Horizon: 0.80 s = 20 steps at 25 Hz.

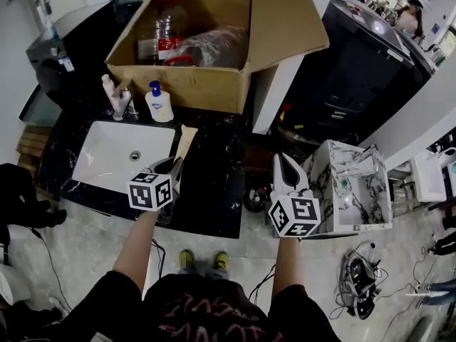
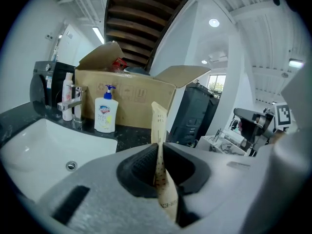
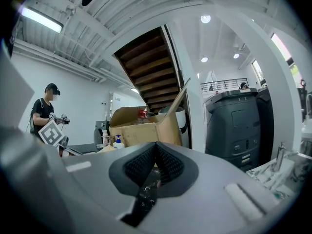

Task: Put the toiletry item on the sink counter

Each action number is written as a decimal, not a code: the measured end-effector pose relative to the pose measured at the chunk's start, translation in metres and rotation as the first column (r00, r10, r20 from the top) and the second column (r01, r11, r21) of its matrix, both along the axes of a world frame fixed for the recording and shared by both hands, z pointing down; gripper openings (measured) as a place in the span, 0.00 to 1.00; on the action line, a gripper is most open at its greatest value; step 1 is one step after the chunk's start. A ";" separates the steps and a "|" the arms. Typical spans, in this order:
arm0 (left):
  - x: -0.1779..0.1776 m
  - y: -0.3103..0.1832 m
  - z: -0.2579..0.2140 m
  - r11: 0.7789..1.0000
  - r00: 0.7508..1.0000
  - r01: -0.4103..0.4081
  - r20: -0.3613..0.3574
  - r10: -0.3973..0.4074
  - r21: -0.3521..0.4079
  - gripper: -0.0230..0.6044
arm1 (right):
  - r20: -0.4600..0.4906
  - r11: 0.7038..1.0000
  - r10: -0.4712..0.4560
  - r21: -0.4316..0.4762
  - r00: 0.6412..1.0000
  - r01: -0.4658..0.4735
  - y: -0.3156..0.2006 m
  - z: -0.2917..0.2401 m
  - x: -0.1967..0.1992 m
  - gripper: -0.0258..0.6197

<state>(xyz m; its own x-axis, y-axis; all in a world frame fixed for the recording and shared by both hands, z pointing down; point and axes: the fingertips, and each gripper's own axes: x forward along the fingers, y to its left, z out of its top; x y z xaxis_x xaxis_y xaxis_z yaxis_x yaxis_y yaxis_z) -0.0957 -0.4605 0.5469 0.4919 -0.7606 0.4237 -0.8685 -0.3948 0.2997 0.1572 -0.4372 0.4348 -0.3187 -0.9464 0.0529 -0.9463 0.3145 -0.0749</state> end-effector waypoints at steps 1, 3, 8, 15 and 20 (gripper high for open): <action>-0.001 0.000 0.006 1.000 1.000 0.004 -0.001 -0.004 -0.015 0.09 | -0.001 1.000 0.000 0.000 1.000 0.000 -0.001 0.000 0.000 0.04; -0.002 -0.001 0.017 0.999 1.000 0.008 0.007 -0.008 -0.042 0.09 | 0.000 1.000 -0.001 -0.002 1.000 0.001 -0.002 0.001 -0.002 0.04; 0.001 -0.001 0.045 0.994 0.998 -0.011 0.056 0.017 -0.109 0.09 | -0.002 1.000 0.007 -0.008 1.000 -0.007 -0.003 0.005 0.002 0.04; 0.000 0.002 0.081 0.979 0.997 0.015 0.083 0.002 -0.205 0.09 | -0.001 1.000 0.022 -0.018 1.000 -0.022 -0.003 0.010 0.007 0.04; -0.002 0.002 0.097 0.968 0.994 0.030 0.105 -0.004 -0.251 0.09 | -0.001 0.998 0.044 -0.033 0.999 -0.044 -0.001 0.016 0.013 0.04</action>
